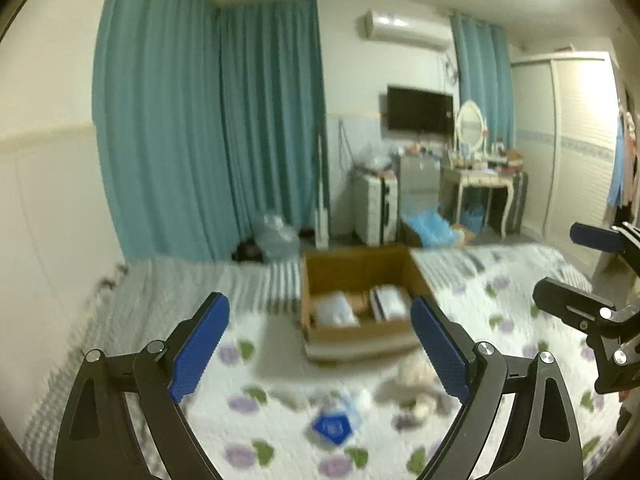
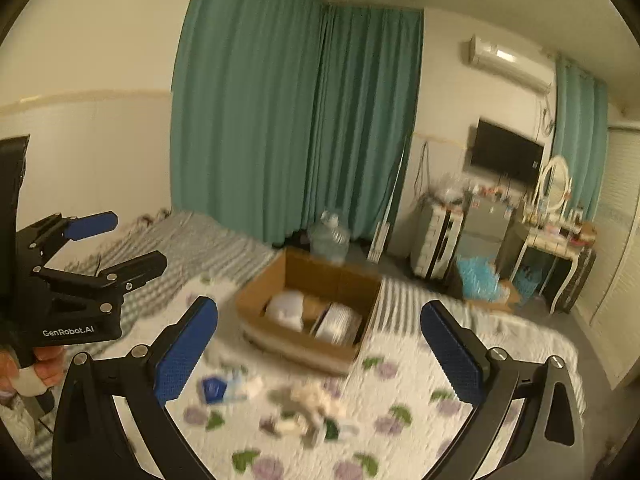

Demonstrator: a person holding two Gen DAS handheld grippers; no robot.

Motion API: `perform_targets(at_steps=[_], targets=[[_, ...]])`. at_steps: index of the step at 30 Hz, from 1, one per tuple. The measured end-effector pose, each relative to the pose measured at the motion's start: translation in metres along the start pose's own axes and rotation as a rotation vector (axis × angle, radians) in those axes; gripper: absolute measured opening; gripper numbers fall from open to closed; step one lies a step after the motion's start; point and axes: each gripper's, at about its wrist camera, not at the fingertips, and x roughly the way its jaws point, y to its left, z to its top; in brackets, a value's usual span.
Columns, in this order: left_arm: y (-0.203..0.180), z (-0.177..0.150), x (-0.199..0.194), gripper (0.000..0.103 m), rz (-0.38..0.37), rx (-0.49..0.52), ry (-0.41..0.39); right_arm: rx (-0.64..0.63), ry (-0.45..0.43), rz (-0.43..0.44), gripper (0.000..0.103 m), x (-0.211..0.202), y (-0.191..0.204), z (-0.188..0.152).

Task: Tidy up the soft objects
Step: 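Grasp the blue Vinda pack with the left tool while the right grasps the pipe-cleaner bundle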

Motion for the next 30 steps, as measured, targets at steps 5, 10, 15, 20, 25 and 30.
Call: perform_targets(at_steps=[5, 10, 15, 20, 25, 30], targets=[[-0.013, -0.055, 0.029, 0.094, 0.000, 0.031, 0.097, 0.063, 0.123, 0.002, 0.102, 0.037, -0.009, -0.058], [-0.017, -0.103, 0.069, 0.094, -0.021, 0.034, 0.210, 0.115, 0.264, -0.015, 0.102, 0.094, -0.028, -0.117], [-0.016, -0.142, 0.112, 0.094, -0.029, 0.048, 0.312, 0.173, 0.383, -0.017, 0.102, 0.152, -0.046, -0.164], [-0.013, -0.168, 0.144, 0.093, -0.067, 0.049, 0.393, 0.224, 0.467, 0.000, 0.096, 0.197, -0.055, -0.190], [-0.006, -0.186, 0.162, 0.092, -0.112, 0.015, 0.452, 0.275, 0.499, 0.017, 0.081, 0.219, -0.065, -0.201], [-0.001, -0.186, 0.164, 0.091, -0.146, 0.006, 0.436, 0.302, 0.499, 0.023, 0.067, 0.219, -0.068, -0.202]])
